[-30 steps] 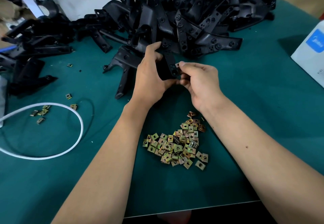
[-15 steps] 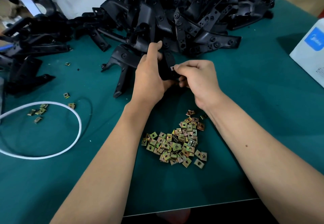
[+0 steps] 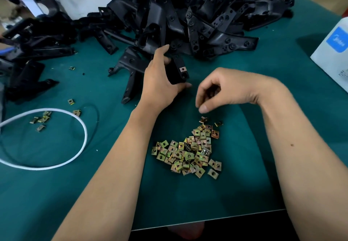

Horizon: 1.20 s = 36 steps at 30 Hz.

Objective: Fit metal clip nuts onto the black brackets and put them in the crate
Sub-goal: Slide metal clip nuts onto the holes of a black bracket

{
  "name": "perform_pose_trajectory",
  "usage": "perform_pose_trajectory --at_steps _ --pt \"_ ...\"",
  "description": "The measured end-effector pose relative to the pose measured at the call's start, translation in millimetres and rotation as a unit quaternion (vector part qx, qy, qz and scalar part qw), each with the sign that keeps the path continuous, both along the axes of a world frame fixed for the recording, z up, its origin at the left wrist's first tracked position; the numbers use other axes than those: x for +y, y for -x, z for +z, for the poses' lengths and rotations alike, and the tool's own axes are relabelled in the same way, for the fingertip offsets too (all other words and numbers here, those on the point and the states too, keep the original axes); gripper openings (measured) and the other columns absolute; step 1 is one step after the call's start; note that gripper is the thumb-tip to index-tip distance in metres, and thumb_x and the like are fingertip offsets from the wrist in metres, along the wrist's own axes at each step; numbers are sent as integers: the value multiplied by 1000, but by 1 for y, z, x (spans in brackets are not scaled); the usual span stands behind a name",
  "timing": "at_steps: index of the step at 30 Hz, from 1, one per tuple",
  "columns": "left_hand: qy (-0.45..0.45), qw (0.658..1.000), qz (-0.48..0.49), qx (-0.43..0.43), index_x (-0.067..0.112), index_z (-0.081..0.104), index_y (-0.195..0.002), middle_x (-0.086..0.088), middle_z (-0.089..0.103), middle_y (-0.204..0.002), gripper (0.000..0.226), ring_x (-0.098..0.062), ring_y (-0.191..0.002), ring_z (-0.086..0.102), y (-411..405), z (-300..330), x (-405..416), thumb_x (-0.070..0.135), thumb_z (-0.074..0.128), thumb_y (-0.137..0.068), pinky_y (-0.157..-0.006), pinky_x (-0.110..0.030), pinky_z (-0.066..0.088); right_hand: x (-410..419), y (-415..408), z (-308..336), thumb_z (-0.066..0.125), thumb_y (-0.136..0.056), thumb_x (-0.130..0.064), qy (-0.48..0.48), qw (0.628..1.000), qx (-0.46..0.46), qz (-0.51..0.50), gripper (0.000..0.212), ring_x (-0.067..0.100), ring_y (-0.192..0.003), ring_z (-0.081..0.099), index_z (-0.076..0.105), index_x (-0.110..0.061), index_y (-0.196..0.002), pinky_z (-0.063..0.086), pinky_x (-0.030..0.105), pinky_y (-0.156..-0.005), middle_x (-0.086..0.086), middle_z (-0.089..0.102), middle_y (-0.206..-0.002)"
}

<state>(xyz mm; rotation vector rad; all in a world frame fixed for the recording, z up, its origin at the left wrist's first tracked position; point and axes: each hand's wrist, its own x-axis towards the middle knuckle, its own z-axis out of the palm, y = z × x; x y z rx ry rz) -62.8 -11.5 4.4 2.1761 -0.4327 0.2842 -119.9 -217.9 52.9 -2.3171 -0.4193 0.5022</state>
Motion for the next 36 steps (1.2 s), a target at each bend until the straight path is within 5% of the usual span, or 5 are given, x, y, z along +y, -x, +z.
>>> perform_pose_trajectory --at_steps 4,10,16,25,36 --pt "26 1000 7 5 25 35 -154 10 55 -121 110 -5 -112 50 -1 -1 2 43 96 -63 -84 -2 33 10 1 2 93 -68 -40 98 994 -16 49 21 16 -79 61 78 -39 -82 49 35 -72 -2 68 -86" --pt "45 999 -13 2 24 33 -155 10 54 -124 102 -3 -116 49 1 -1 2 52 87 -73 -86 6 31 15 -1 -5 86 -82 -29 65 996 -56 -16 9 7 -67 60 78 -26 -84 47 28 -65 -2 72 -76" --pt "63 998 -14 -5 20 34 -155 10 53 -124 96 -2 -116 48 2 -1 3 49 84 -79 -90 4 32 35 -5 -15 71 -96 -27 155 964 -201 -83 21 29 -93 66 70 -11 -110 53 43 -84 9 71 -102" --pt "127 992 -19 0 17 38 -151 23 50 -122 91 -7 -123 53 -3 -3 7 52 78 -78 -108 -26 43 36 -3 -11 64 -92 -11 174 959 -215 -68 11 27 -85 57 55 -15 -89 46 38 -73 1 55 -88" --pt "140 990 -12 11 20 41 -148 25 52 -122 86 3 -118 53 0 -1 7 51 79 -77 -100 -12 42 42 -4 -17 55 -91 -8 144 955 -227 -126 14 31 -90 64 68 -9 -97 54 46 -81 8 68 -98"
